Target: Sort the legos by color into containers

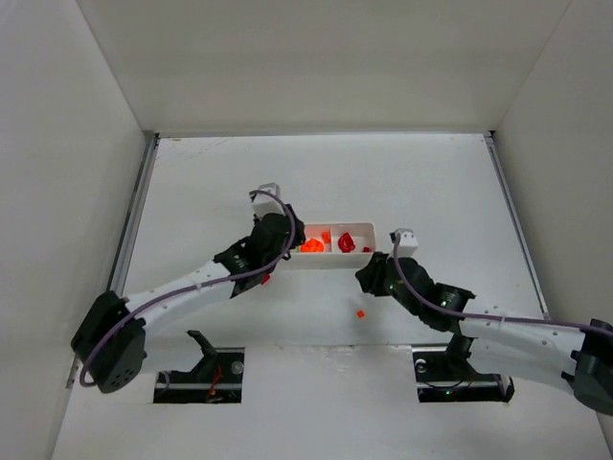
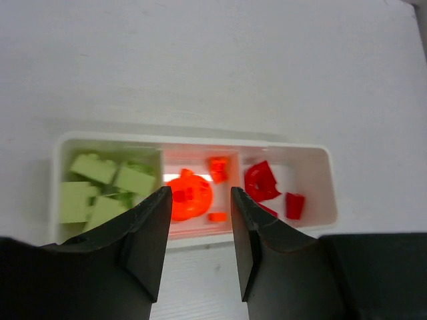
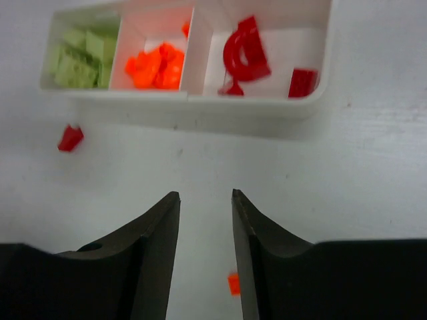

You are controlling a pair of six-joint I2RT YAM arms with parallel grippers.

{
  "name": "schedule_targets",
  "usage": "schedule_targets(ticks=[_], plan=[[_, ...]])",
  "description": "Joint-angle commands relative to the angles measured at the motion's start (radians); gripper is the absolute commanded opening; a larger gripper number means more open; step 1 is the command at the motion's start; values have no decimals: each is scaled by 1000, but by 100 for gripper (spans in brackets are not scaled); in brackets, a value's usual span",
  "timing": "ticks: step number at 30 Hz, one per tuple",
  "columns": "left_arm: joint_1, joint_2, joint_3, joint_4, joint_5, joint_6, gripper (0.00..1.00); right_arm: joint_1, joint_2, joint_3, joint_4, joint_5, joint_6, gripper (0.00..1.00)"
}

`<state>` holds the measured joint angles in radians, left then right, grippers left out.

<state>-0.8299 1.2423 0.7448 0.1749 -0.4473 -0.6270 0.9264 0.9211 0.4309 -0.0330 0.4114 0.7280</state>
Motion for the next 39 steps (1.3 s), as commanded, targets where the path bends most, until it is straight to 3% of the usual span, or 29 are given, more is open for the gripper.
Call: schedule_targets(ticks=[1,8,18,24,29,35,39], plan=[[80,-119,-102,3,-19,12,38,90,-44,31,-237,26,103,47],[240,-319,-271,-5,10,19,40,177,163,110,-306,-42,97,49],[305,-417,-398,29,61,3,40,243,361,197,-395,43,116,50],[306,-409,-403,44,87,1,40,288,453,230,-418,41,129,43],[306,-426,-412,44,91,-3,40,312,499,256,-436,55,142,28],[314,-423,-415,44,93,-8,41,329,495,256,-459,72,157,17],[315,-400,-407,35,93,-8,42,329,440,265,-455,76,165,16]])
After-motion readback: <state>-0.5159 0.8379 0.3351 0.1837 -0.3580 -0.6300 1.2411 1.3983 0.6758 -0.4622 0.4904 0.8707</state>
